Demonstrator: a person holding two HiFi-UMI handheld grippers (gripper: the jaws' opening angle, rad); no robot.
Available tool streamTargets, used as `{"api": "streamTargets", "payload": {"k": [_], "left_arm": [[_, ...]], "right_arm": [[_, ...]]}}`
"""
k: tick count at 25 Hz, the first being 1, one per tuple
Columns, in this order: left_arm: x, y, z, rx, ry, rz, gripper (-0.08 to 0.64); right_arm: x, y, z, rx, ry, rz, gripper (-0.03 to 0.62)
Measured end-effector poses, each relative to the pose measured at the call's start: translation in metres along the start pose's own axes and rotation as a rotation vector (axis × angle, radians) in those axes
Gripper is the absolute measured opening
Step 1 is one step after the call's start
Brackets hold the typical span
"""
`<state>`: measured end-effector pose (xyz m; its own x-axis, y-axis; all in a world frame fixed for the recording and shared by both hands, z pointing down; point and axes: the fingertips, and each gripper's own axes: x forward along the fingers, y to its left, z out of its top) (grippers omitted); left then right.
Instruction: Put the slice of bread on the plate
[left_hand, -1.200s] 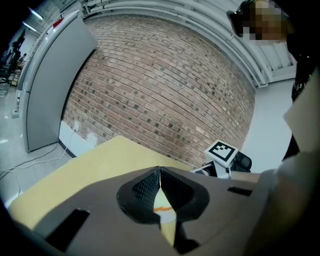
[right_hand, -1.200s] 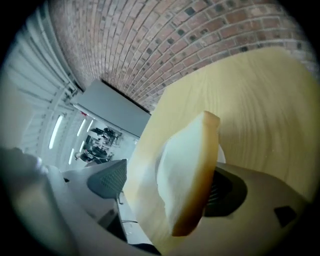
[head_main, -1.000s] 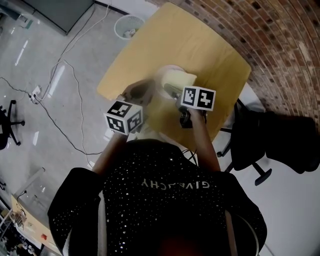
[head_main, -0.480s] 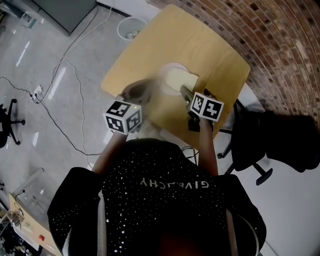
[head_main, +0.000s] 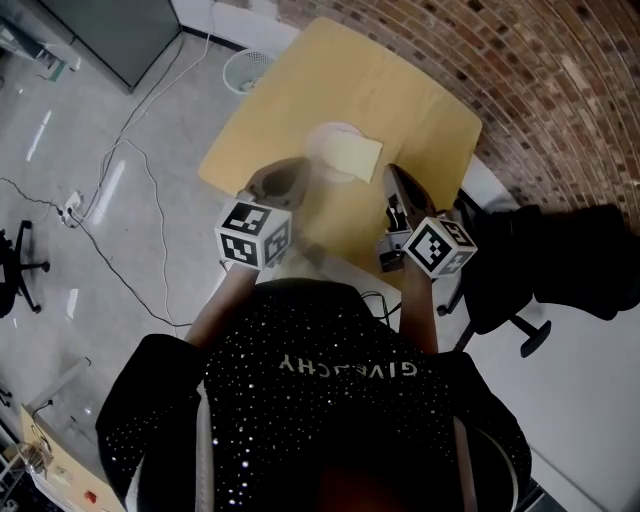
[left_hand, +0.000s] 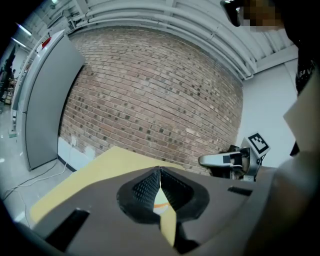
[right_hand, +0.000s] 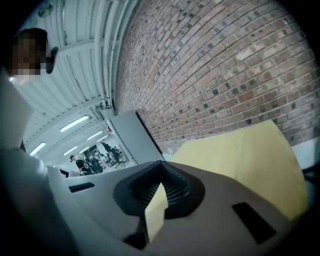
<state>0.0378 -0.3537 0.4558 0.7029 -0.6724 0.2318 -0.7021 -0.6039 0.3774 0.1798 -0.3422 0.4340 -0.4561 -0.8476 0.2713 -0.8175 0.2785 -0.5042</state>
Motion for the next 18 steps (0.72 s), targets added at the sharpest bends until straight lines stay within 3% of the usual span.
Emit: {"api": "streamTargets", "payload": {"k": [4, 8, 18], "left_arm": [[-0.008, -0.023, 0.003, 0.039, -0.020, -0.026, 0.011], [-0.018, -0.042, 0.005, 0.076, -0.039, -0.037, 0.011], [-0.040, -0.059, -0.010, 0.101, -0.026, -0.016, 0.011]], "right_arm": [[-0.010, 0.029, -0.010, -0.153, 0.009, 0.002, 0.012], [-0.016, 0.053, -0.025, -0.243, -0.006, 0.022, 0.012], [-0.028, 0.067, -0.057, -0.274, 0.035, 0.003, 0.011]]}}
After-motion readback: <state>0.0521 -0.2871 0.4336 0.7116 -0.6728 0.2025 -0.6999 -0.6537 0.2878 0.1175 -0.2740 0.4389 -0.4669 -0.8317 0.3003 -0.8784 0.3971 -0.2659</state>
